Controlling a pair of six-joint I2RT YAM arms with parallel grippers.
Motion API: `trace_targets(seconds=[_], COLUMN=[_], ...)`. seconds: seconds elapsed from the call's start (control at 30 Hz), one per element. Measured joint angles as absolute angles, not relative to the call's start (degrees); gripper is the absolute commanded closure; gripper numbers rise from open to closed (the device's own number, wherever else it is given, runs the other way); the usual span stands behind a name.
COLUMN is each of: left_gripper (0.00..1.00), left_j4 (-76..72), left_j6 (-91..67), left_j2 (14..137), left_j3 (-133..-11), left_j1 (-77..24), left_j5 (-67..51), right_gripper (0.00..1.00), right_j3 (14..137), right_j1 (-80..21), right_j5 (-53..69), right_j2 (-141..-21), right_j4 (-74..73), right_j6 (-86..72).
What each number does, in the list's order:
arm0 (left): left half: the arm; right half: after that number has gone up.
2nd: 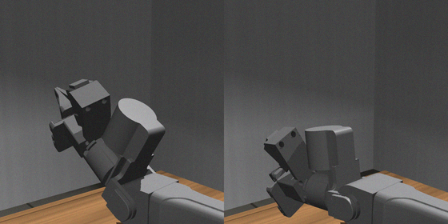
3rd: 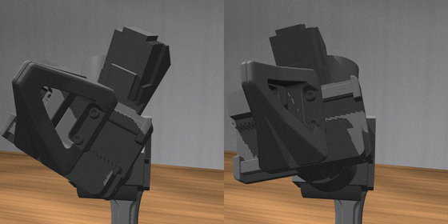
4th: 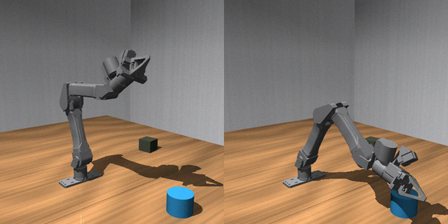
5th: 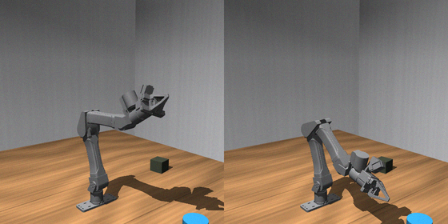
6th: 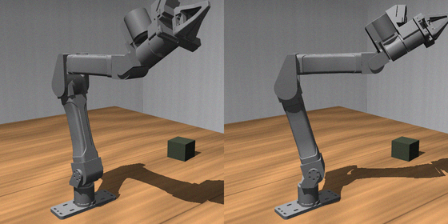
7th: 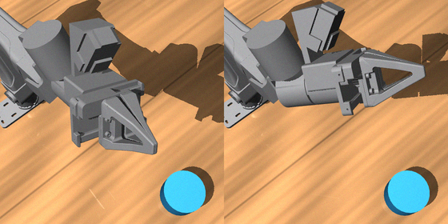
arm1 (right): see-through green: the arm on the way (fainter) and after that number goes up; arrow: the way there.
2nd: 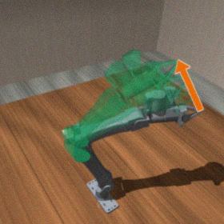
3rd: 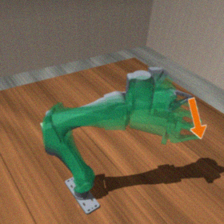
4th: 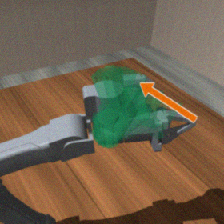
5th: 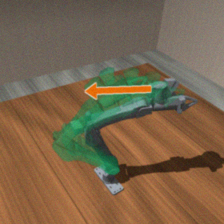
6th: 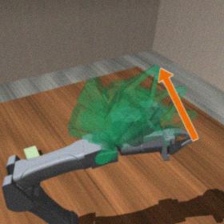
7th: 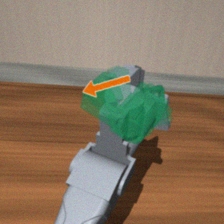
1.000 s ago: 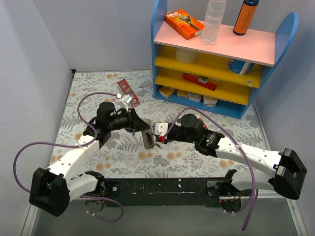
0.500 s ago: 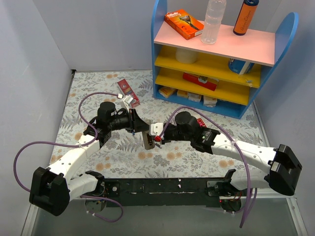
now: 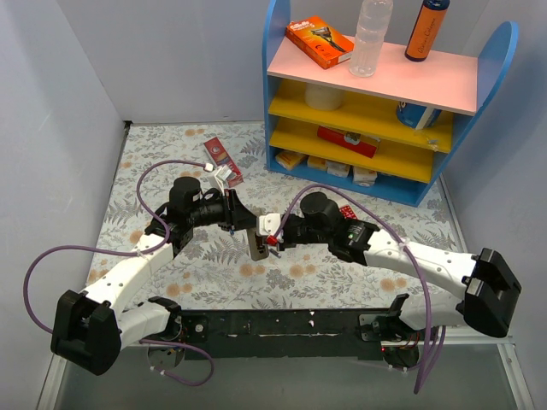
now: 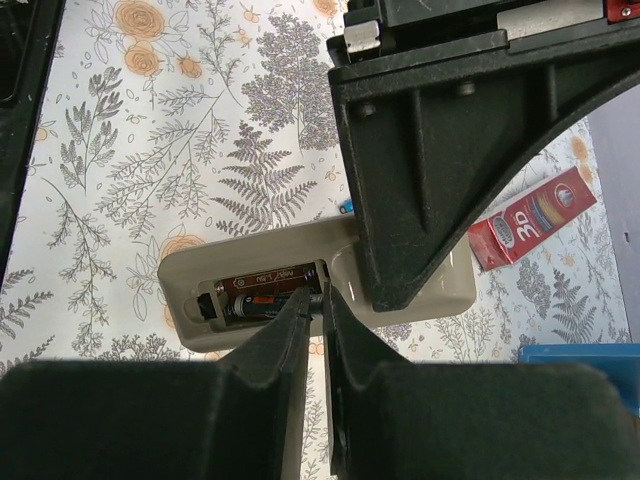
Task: Load the batteries into the remote control
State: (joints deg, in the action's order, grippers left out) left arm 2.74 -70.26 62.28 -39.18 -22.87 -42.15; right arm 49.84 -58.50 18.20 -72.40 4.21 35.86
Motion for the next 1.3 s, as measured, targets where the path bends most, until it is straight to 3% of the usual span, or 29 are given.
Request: trace_targets(seconds=[0.27,0.53,0.97,1.3], left_gripper=[1.0,1.0,1.0,1.0], left_j4=[3.07,3.49,-0.12,-4.03], left_j6=[-69.78,-69.21,-71.35,-74.06], left_j2=[62.28,62.3,62.48,62.48], left_j3=[-39.18,-39.18,-37.89,-36.03], left_j1=[-22.92,-22.96,-22.87,-22.79], left_j5=[-42.09,-41.58,-42.81,-44.42], right_gripper=[0.85,0.93,0.94,0.89], right_j3=[51.18,53.91,53.69,52.58], right_j1=[-58.5,-58.5,-58.46,-58.08], right_j5=[18.68,19.7,21.04,23.35], right_j2=[-73.63,-76.38,-76.31,-75.4], right_j4=[2.92,0.69,1.21,2.61], right_j6=[35.94,36.49,36.6,35.9])
